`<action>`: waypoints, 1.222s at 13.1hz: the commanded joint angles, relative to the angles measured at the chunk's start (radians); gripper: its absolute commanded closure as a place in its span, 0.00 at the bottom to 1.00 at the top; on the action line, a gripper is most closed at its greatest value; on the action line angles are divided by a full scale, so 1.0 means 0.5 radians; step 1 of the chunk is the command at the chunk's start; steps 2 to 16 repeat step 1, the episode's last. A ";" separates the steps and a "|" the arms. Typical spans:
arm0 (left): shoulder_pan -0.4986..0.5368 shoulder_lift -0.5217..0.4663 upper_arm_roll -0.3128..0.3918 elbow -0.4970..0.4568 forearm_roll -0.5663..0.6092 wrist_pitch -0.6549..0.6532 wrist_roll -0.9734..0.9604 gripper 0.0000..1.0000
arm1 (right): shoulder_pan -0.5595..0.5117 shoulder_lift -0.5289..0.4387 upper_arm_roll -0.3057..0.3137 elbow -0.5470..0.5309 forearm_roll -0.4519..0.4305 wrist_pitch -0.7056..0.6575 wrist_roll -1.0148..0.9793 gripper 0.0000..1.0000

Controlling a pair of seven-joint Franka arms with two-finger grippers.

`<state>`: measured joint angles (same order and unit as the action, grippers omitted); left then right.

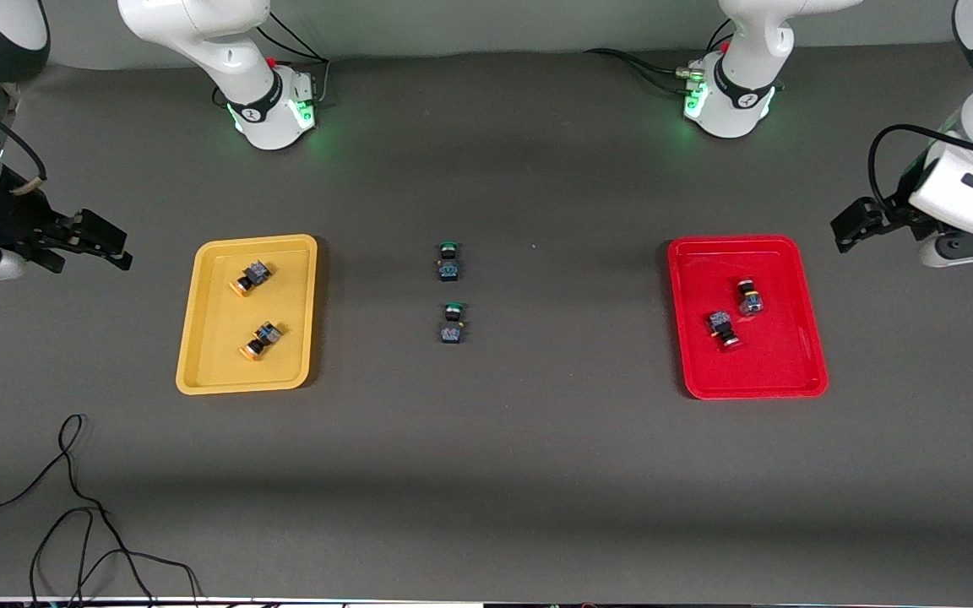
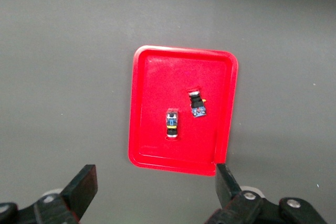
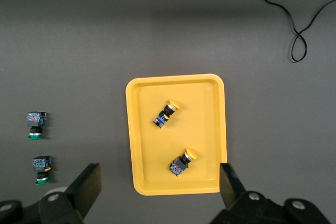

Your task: Place red and yellow buttons in trays

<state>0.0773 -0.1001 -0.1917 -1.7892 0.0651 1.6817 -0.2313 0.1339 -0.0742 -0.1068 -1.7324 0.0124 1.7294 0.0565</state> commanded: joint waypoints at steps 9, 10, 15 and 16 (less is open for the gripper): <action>-0.032 0.001 -0.012 0.072 -0.004 -0.142 0.002 0.00 | -0.010 -0.017 0.011 0.065 -0.019 -0.127 0.034 0.00; -0.032 0.001 -0.012 0.072 -0.004 -0.142 0.002 0.00 | -0.010 -0.017 0.011 0.065 -0.019 -0.127 0.034 0.00; -0.032 0.001 -0.012 0.072 -0.004 -0.142 0.002 0.00 | -0.010 -0.017 0.011 0.065 -0.019 -0.127 0.034 0.00; -0.032 0.001 -0.012 0.072 -0.004 -0.142 0.002 0.00 | -0.010 -0.017 0.011 0.065 -0.019 -0.127 0.034 0.00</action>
